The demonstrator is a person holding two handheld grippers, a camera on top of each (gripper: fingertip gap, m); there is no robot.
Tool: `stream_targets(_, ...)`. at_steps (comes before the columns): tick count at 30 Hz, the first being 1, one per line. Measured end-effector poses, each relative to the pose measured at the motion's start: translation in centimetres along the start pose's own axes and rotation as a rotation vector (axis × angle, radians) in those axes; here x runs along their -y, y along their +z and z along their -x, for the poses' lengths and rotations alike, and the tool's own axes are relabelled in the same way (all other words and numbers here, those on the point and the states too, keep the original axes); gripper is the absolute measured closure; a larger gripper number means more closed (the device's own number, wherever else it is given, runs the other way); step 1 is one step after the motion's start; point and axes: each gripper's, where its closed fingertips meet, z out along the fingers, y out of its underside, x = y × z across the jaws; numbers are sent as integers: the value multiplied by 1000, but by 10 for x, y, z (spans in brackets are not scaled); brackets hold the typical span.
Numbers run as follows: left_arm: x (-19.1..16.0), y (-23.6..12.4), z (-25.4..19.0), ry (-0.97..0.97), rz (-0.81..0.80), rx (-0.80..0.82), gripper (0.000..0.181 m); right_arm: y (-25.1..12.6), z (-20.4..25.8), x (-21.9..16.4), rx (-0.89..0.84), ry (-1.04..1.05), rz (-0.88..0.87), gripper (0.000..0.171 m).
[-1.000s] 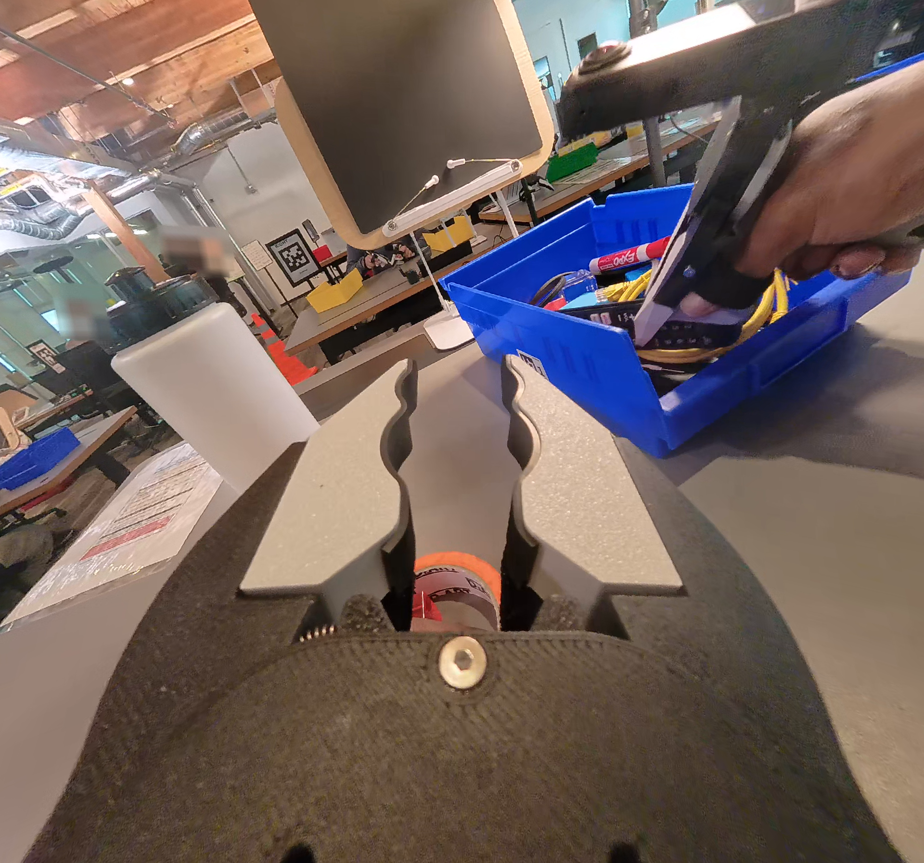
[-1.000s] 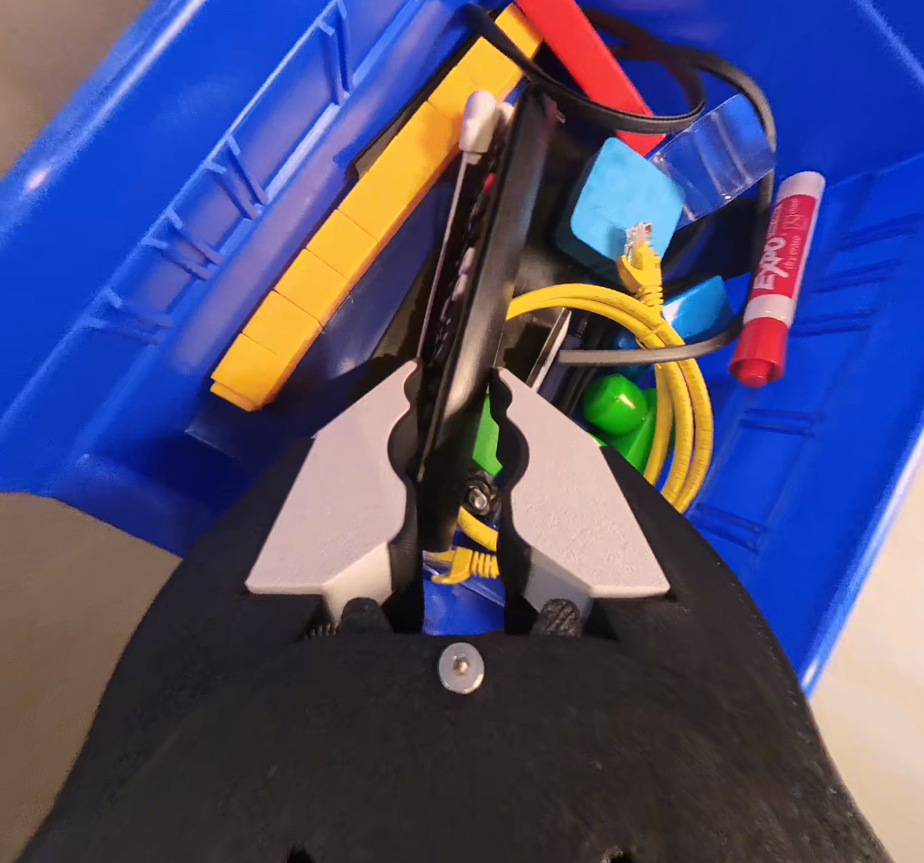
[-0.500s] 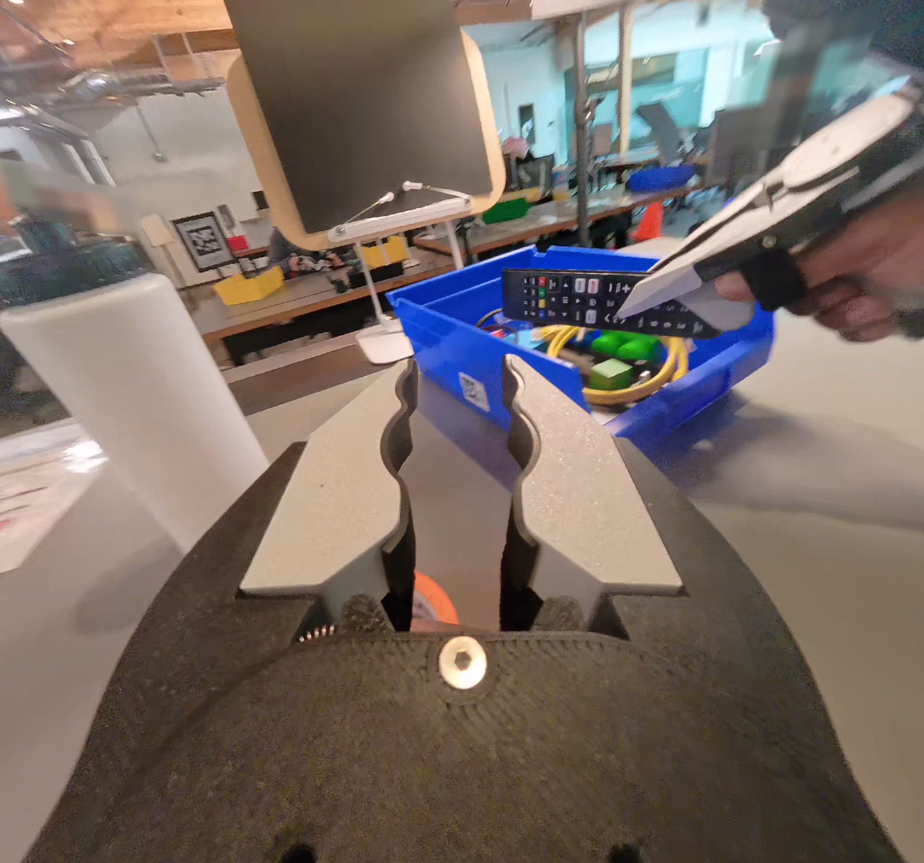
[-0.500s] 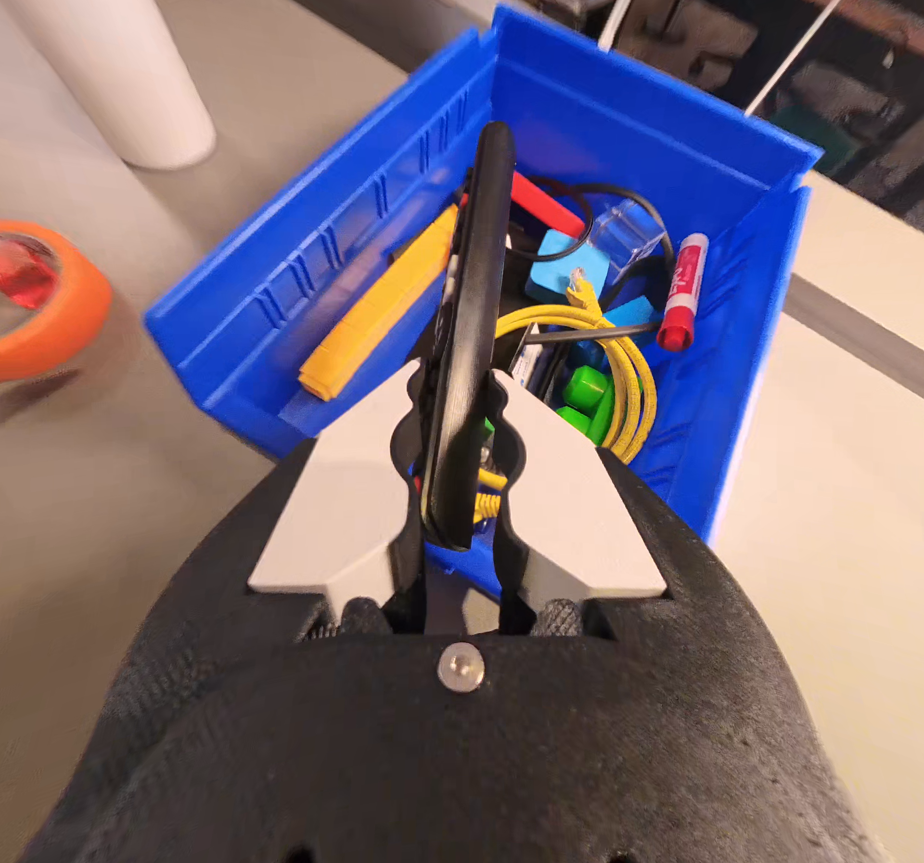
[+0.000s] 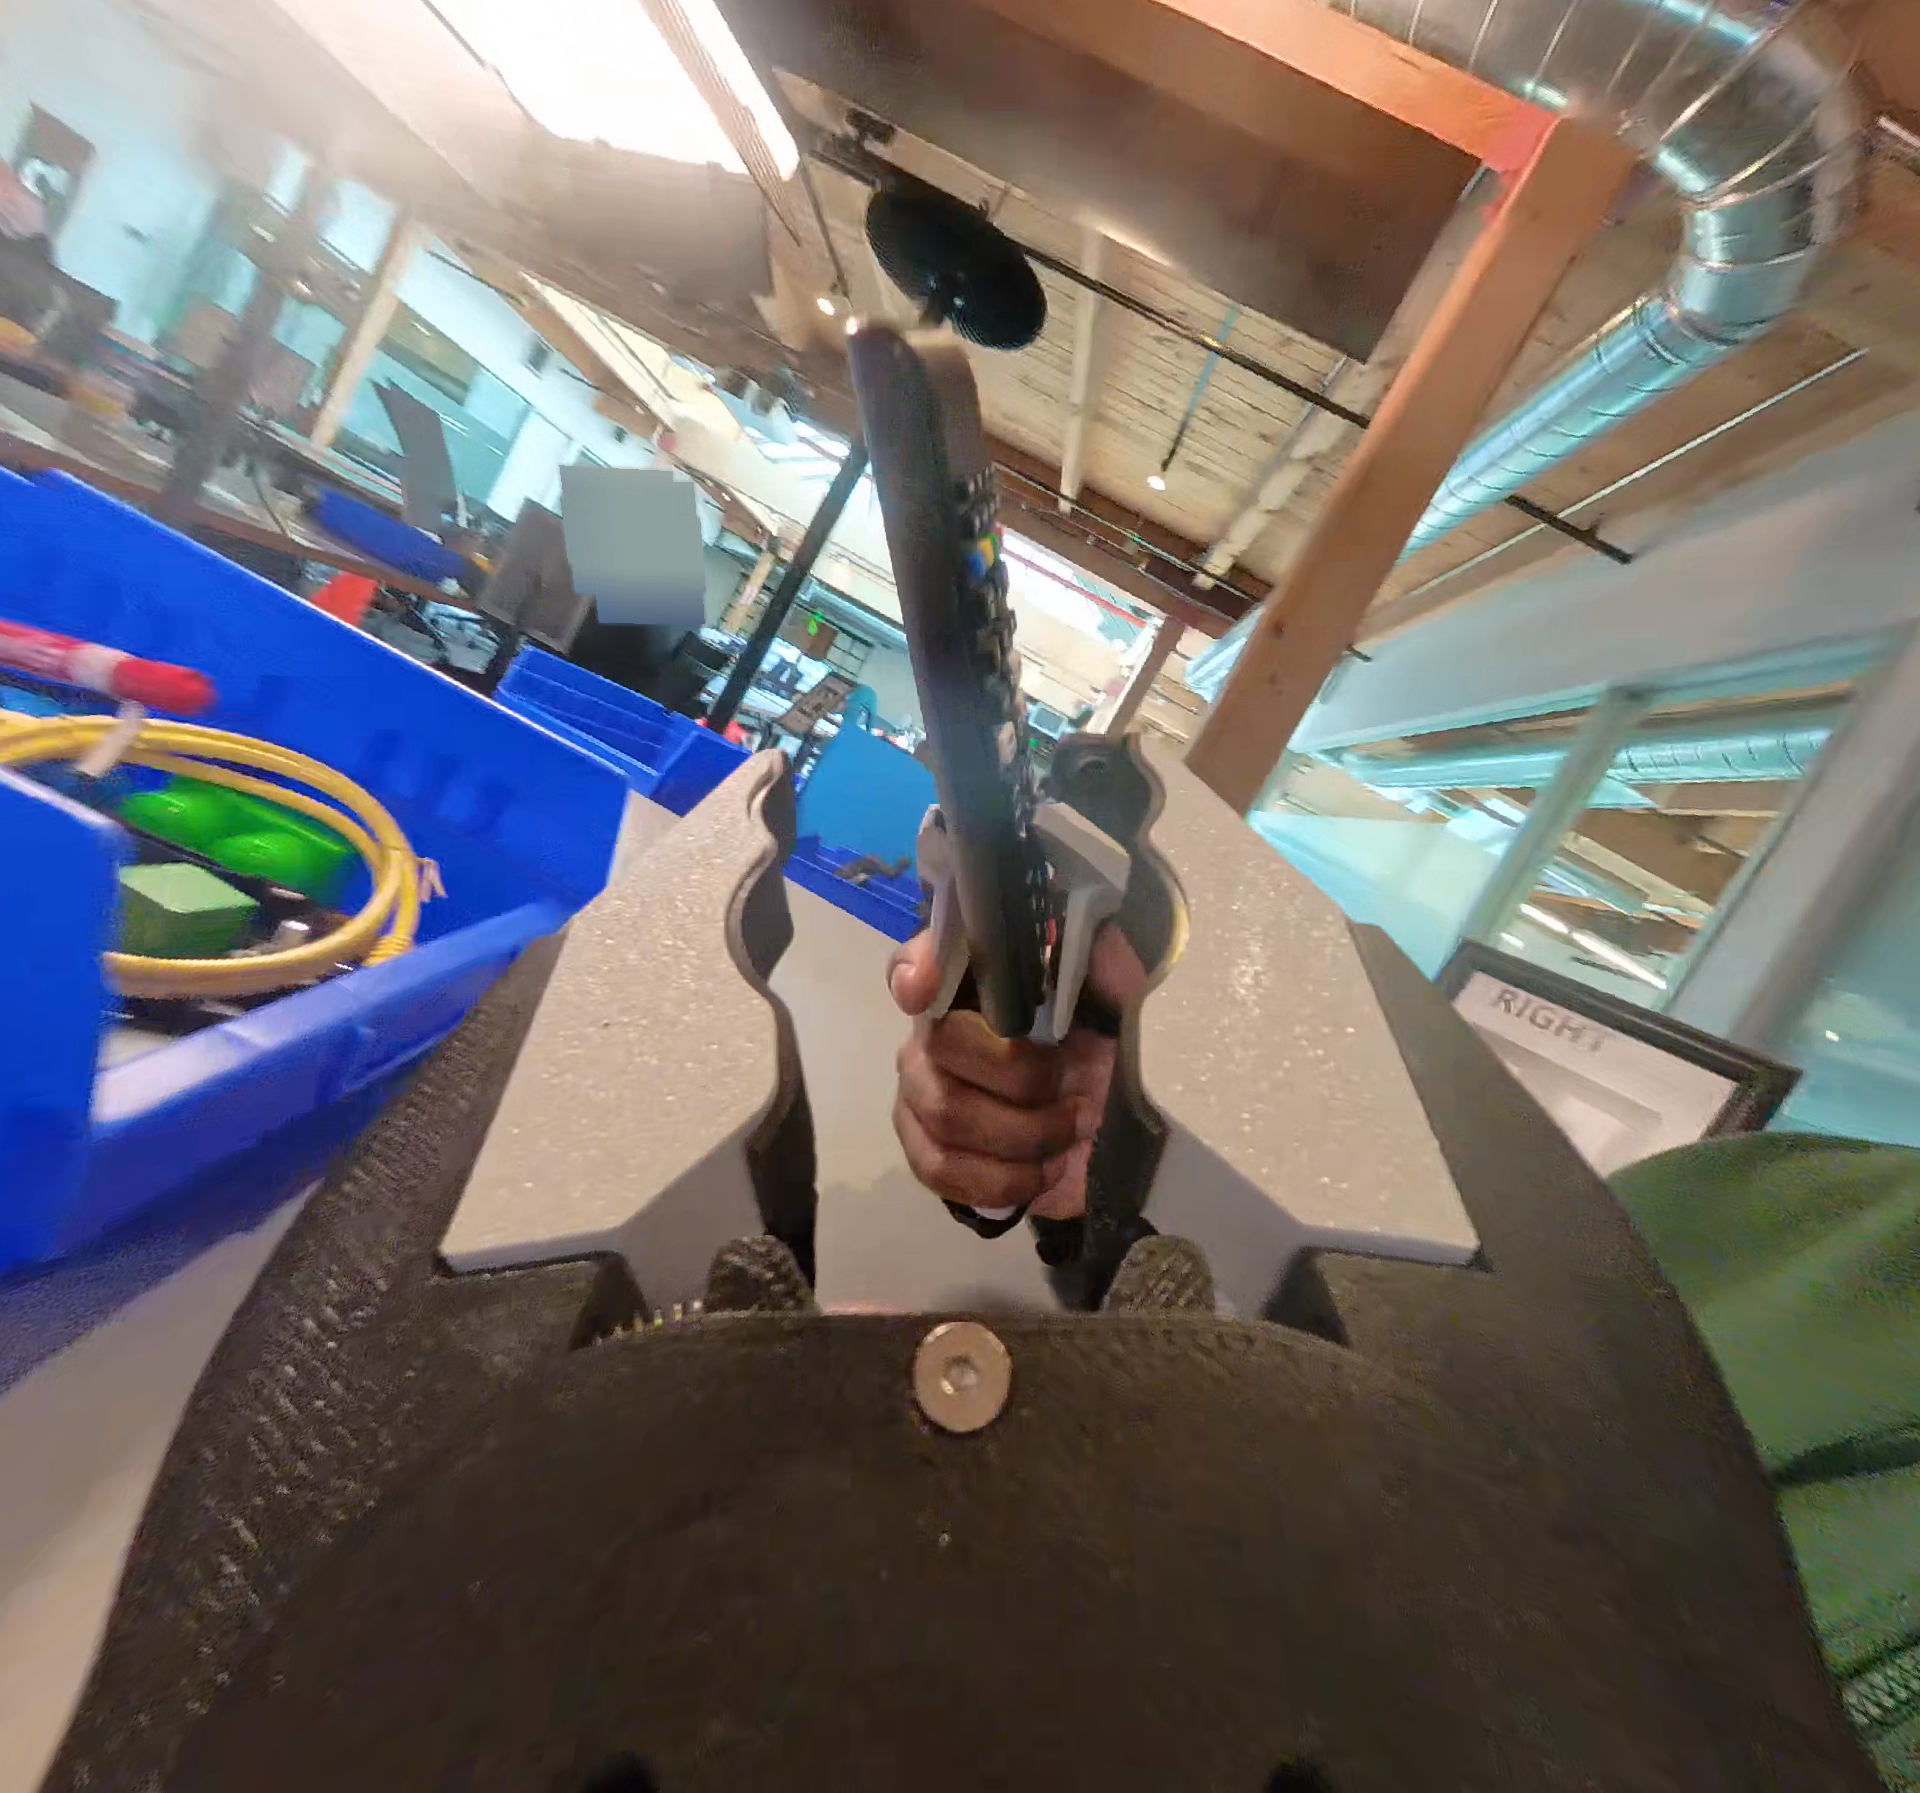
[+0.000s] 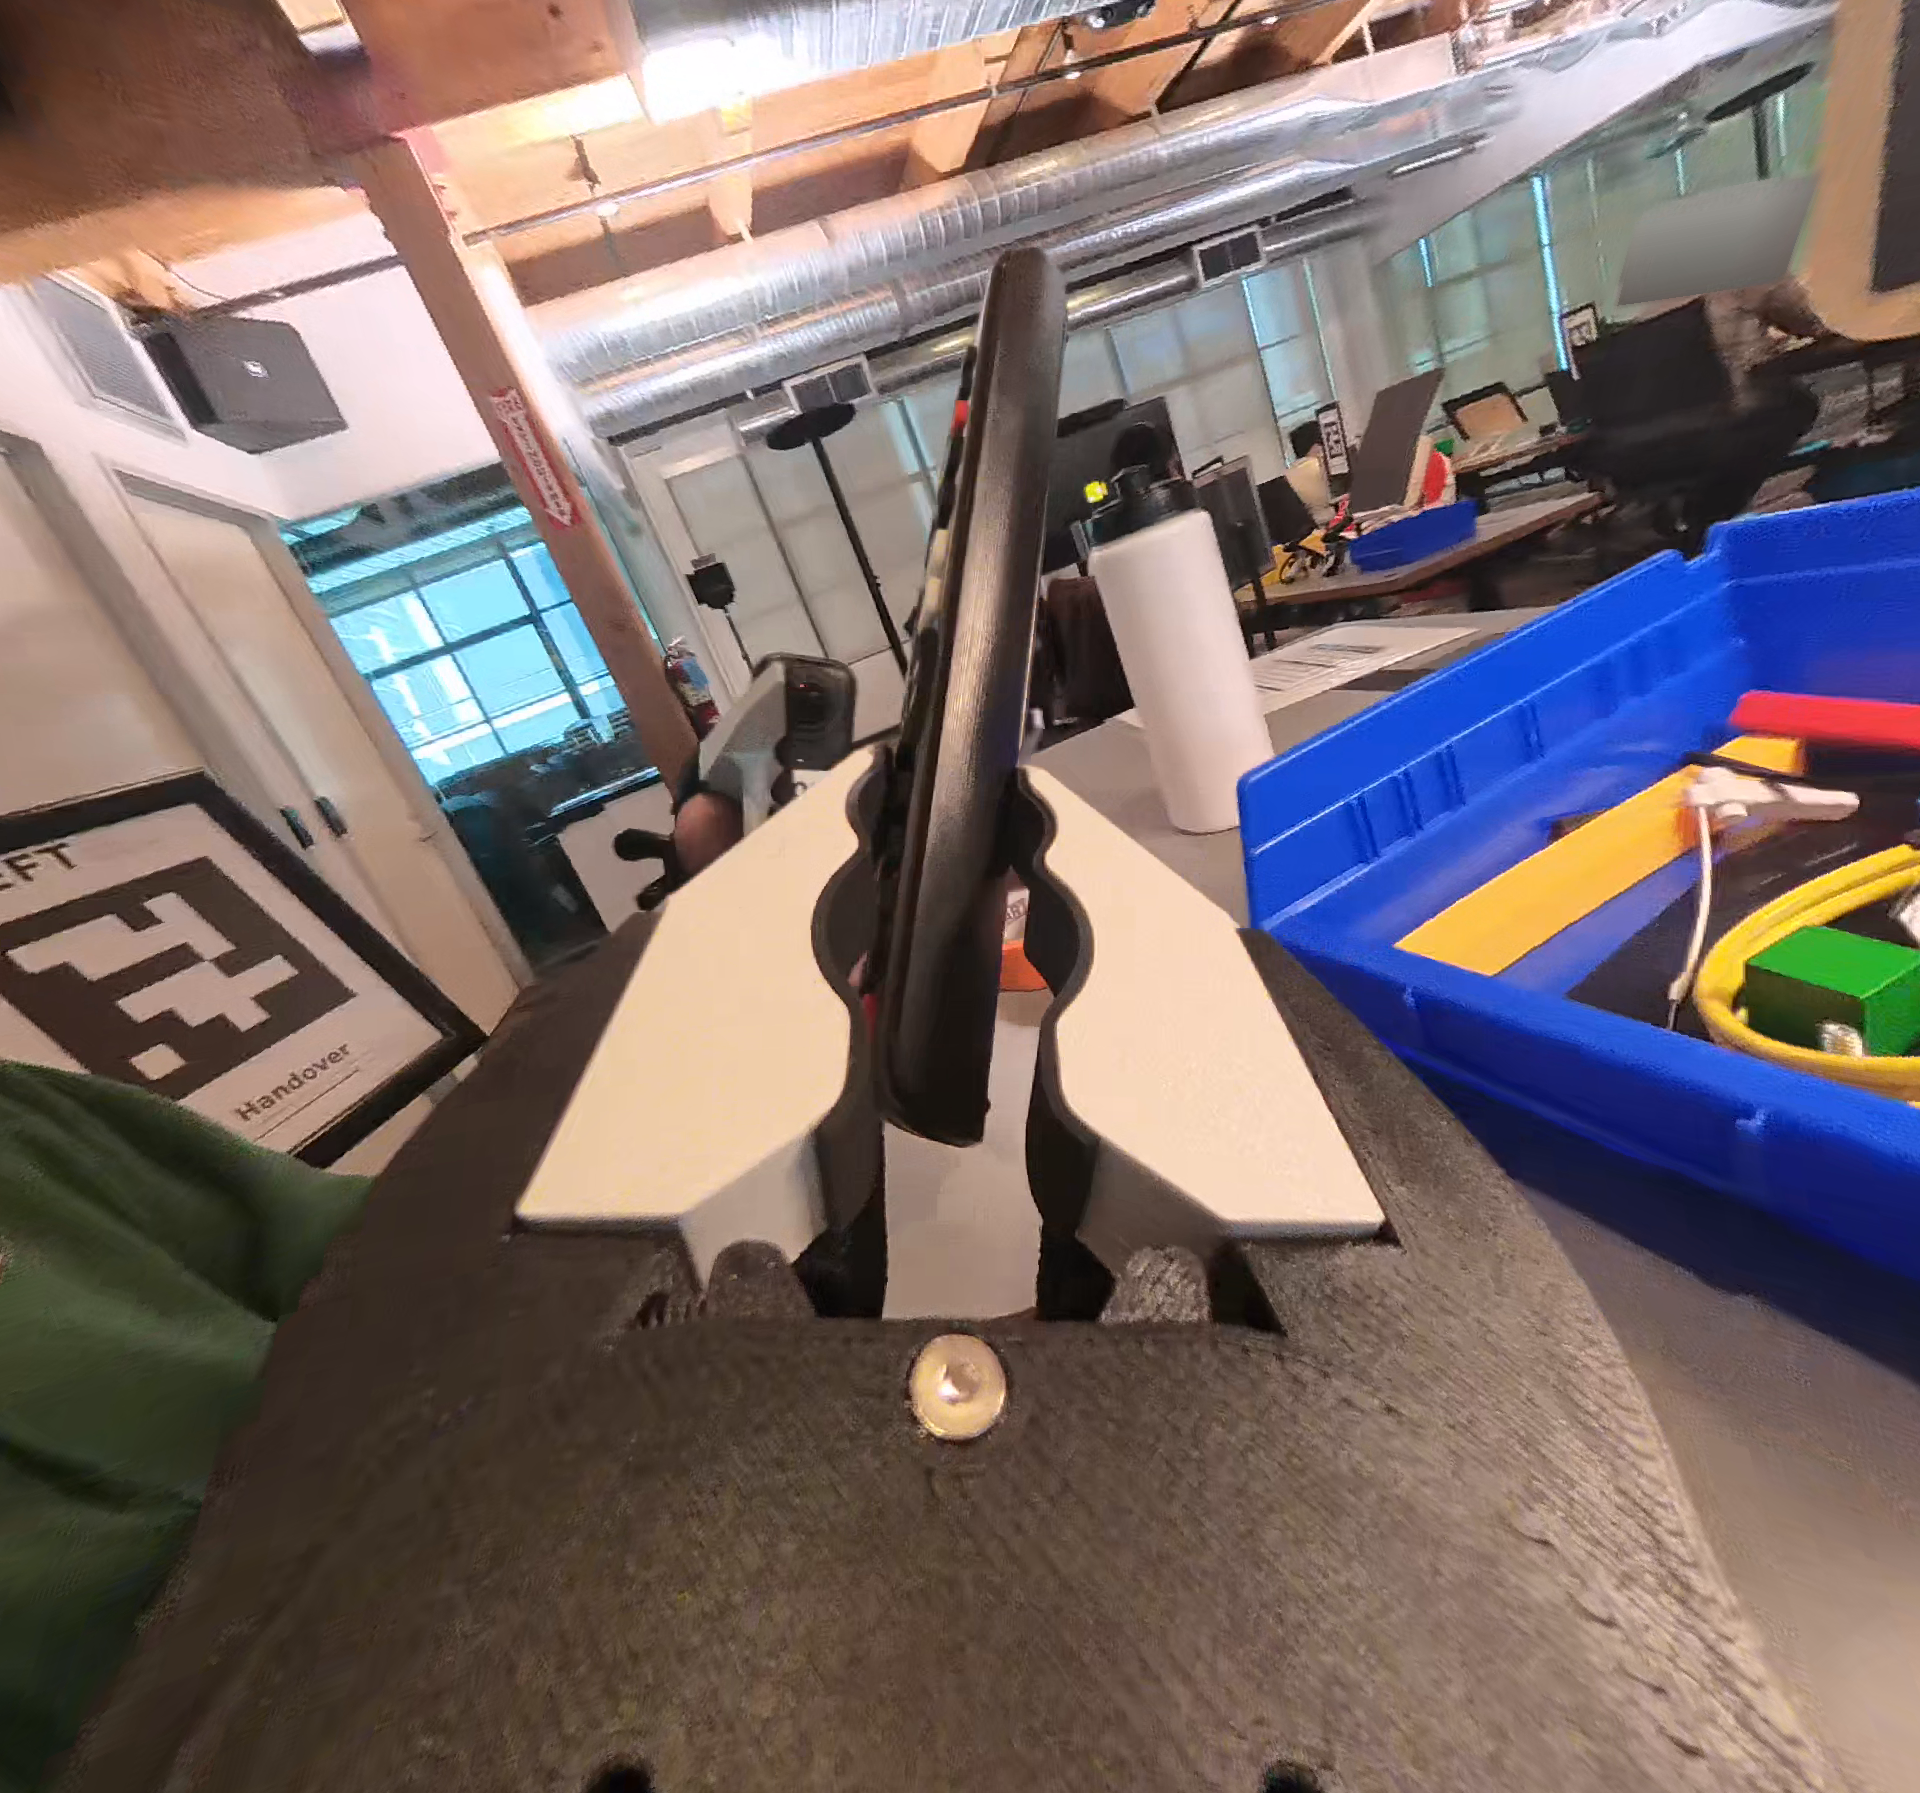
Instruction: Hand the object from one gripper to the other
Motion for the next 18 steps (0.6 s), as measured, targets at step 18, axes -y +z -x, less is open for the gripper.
stream_targets(18, -9, 17, -2, 528, 79, 171, 156, 8, 4, -28, -11, -86, 116, 135)
